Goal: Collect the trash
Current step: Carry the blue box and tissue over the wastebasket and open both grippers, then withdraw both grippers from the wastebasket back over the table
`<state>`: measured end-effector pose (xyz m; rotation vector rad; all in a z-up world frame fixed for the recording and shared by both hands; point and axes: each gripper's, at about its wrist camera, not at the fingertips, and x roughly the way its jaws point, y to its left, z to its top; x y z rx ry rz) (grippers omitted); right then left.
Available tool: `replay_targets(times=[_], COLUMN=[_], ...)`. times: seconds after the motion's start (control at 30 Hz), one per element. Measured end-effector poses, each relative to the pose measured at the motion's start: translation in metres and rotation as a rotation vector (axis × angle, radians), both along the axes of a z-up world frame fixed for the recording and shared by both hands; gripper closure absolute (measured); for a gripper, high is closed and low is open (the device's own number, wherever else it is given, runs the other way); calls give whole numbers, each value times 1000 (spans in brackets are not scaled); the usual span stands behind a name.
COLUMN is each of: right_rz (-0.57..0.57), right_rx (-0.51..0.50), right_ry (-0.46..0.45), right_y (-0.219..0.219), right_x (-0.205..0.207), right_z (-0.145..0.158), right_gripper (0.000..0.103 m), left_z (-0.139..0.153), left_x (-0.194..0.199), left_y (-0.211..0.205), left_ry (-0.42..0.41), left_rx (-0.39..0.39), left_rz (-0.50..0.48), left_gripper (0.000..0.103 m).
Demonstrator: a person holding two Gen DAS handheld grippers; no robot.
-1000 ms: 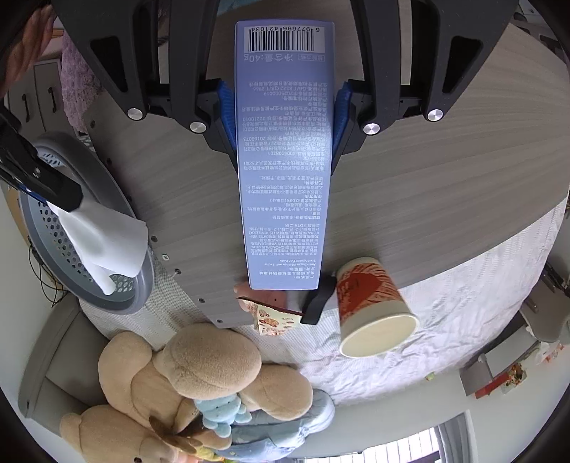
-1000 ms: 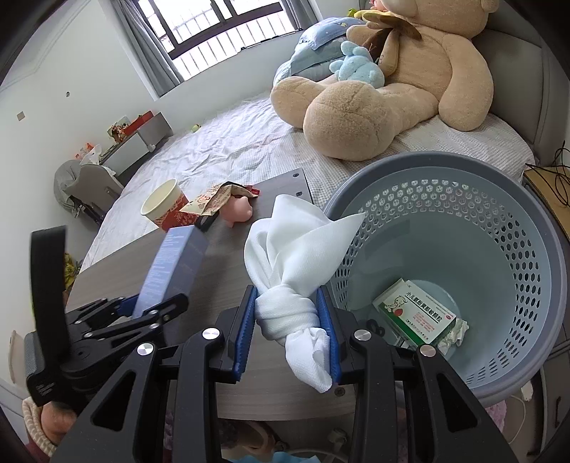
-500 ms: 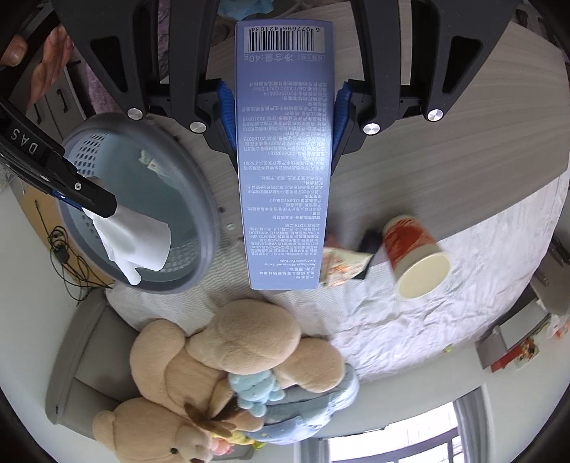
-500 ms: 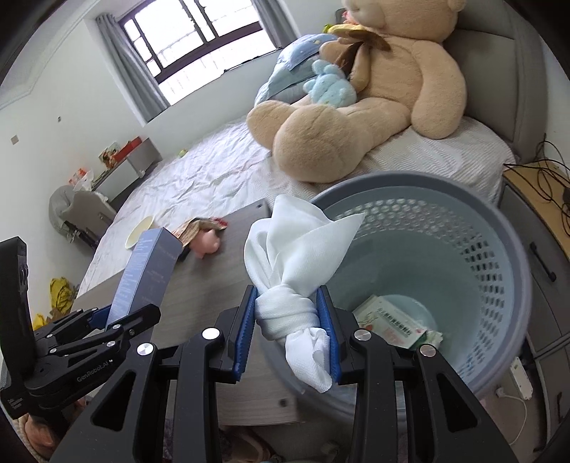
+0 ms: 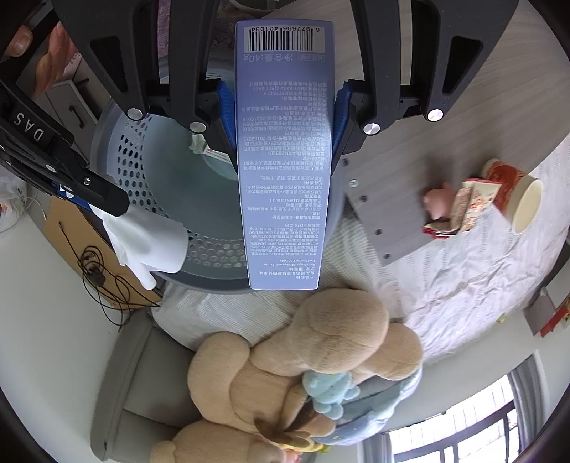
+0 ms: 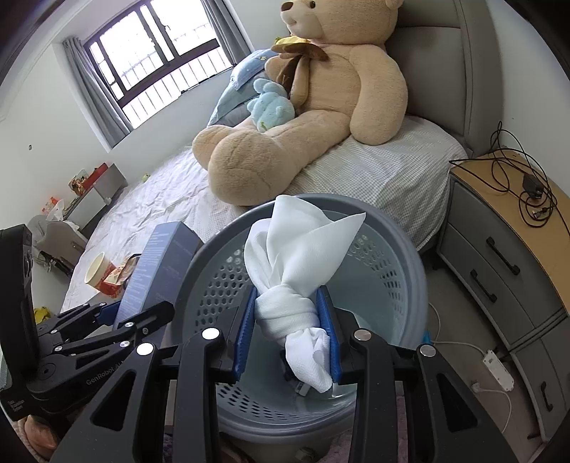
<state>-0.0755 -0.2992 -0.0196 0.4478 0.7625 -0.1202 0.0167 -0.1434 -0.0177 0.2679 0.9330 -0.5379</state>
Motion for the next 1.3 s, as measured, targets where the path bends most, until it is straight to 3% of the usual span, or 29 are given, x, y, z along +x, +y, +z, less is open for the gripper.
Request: replay_targets(times=[0.3, 0.4, 0.47, 0.8, 1.3], right_rz=[0, -3, -5, -5, 12], right_rx=[13, 13, 16, 10, 1], right_ry=[21, 20, 10, 5, -7], right_y=[-14, -16, -17, -12, -1], right_x=[5, 5, 3, -3, -13], right_z=[-13, -15, -13, -9, -5], right_gripper=[69, 56, 46, 46, 45], left_z=[-10, -7, -4, 2, 7], left_x=[2, -1, -3, -3, -10], left_y=[-18, -21, -21, -9, 7], left_ry=[19, -3, -24, -50, -72], left_rx=[27, 30, 38, 37, 31], left_rz=[-23, -21, -15, 33, 76], left_gripper=[58, 42, 42, 25, 19])
